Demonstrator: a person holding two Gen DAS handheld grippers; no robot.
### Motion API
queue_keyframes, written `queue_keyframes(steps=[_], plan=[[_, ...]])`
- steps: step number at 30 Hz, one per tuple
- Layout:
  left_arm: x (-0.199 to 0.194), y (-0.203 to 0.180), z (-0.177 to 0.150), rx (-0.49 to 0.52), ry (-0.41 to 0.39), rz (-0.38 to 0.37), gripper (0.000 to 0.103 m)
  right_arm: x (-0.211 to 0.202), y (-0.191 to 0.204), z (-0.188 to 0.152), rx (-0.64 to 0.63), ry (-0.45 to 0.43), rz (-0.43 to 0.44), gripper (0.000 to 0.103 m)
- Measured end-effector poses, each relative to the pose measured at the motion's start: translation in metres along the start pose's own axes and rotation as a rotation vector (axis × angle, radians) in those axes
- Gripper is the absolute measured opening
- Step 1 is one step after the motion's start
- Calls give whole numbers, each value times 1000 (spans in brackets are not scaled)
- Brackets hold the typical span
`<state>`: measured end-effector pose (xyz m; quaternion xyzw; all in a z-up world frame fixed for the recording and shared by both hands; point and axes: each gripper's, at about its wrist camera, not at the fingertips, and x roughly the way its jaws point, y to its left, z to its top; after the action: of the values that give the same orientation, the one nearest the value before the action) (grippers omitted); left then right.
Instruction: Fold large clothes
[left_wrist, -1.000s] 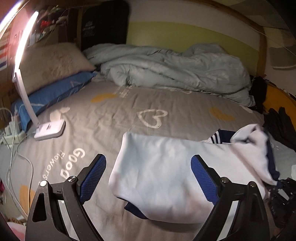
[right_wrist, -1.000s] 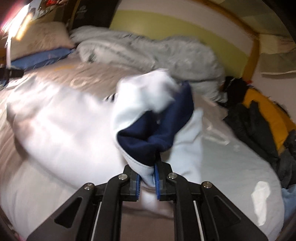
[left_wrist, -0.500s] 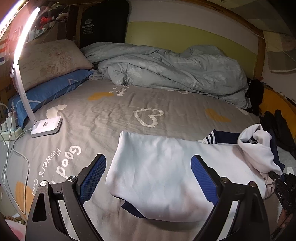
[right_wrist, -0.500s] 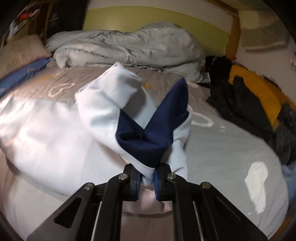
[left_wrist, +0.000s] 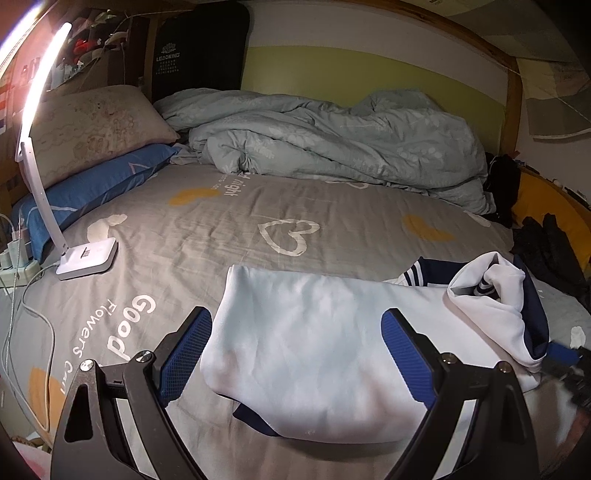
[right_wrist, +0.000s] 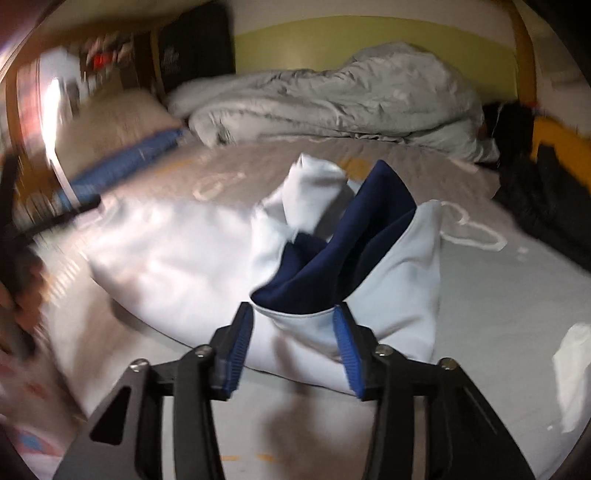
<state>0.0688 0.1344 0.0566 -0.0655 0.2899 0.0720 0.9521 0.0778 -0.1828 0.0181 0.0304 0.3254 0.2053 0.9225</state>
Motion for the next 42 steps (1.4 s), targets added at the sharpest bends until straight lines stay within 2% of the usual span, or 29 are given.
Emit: queue_keyframes(steps=[1, 4, 6, 7, 11, 13, 14, 16, 22, 25, 27, 30, 32, 35, 38, 42], plan=[[0, 0, 0, 1, 1, 3, 92, -6, -2, 1, 33, -43, -6, 57], [3, 1, 0, 4, 4, 14, 92, -22, -6, 6, 76, -182, -110, 70], [5, 2, 0, 3, 2, 36, 92, -16, -8, 13, 78, -197, -183, 70], [8, 3, 0, -1, 4, 49, 92, -16, -8, 13, 78, -197, -183, 70], [22, 14, 0, -54, 47, 53, 92, 21, -3, 46, 12, -130, -167, 62], [29, 20, 0, -60, 61, 84, 92, 45, -7, 54, 30, -34, -87, 58], [33, 24, 0, -67, 76, 96, 92, 66, -10, 54, 58, 61, -46, 53], [41, 34, -3, -113, 115, 95, 92, 89, -14, 43, 78, 160, -61, 49], [82, 67, -24, -344, 325, -46, 92, 85, 4, 28, -76, 128, -127, 48], [104, 80, -40, -481, 420, -189, 91, 60, 3, 34, -57, 85, -106, 47], [108, 86, -46, -545, 416, -247, 89, 39, -3, 40, -30, 51, -98, 48], [111, 83, -48, -549, 409, -310, 65, 9, -17, 49, 28, -1, -111, 49], [115, 78, -52, -562, 413, -334, 41, -5, -26, 58, 64, -22, -134, 51], [115, 62, -44, -437, 394, -339, 21, -21, -40, 63, 79, -48, -200, 51], [92, 56, -21, -424, 308, -388, 17, -25, -58, 67, 128, -25, -229, 51], [45, 3, 27, -212, 189, -378, 16, -23, -80, 65, 225, 19, -214, 51]])
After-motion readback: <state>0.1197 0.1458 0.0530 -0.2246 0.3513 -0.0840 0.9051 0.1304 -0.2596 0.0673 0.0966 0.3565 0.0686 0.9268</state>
